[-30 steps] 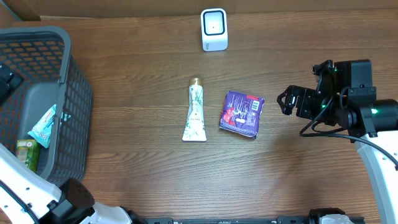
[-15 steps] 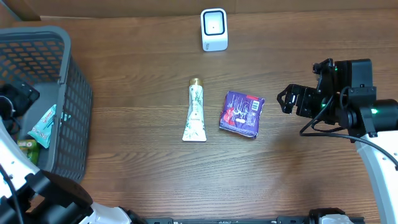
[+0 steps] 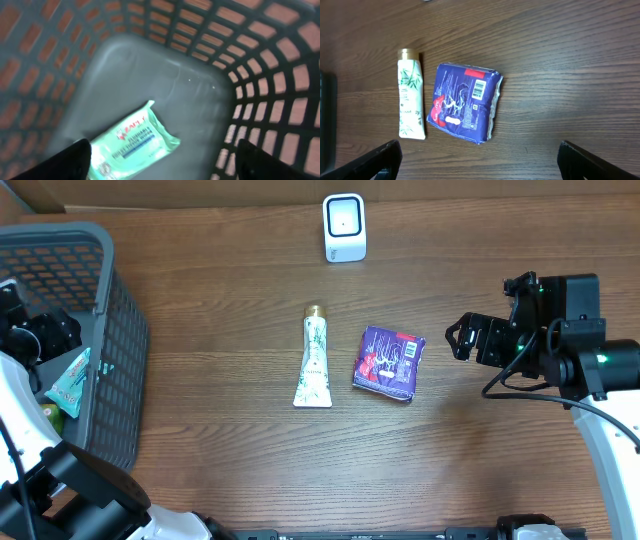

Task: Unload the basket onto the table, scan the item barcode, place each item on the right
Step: 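Grasp the mint-green wipes pack in the basket with the left gripper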

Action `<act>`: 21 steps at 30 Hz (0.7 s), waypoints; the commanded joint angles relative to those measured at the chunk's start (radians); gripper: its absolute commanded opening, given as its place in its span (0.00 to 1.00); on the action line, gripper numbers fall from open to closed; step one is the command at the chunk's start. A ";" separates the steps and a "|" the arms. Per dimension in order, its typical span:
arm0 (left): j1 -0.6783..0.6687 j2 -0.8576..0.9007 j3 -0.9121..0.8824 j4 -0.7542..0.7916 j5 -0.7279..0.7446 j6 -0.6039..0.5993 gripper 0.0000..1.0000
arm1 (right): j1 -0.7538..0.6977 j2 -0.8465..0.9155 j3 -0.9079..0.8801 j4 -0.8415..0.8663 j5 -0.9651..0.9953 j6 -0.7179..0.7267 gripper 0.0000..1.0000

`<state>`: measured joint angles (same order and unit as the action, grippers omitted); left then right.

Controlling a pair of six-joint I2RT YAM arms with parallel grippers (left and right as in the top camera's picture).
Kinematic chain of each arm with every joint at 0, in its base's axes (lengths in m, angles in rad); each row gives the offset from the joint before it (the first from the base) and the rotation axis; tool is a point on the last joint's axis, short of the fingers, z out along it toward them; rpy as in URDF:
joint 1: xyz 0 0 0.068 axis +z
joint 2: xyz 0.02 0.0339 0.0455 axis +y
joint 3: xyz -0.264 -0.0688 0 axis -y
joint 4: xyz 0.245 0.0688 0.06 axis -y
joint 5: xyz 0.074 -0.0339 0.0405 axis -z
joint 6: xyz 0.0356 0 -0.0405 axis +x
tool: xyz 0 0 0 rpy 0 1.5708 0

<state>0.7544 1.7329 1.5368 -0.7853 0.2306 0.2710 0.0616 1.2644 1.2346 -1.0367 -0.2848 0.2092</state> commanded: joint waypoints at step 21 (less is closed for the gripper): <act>-0.002 0.237 -0.031 0.059 -0.087 0.426 1.00 | 0.005 0.172 -0.006 -0.031 0.015 0.001 1.00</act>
<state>0.7540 1.9240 1.5146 -0.7258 0.1509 0.6155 0.0616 1.4292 1.2346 -1.0698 -0.2829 0.2100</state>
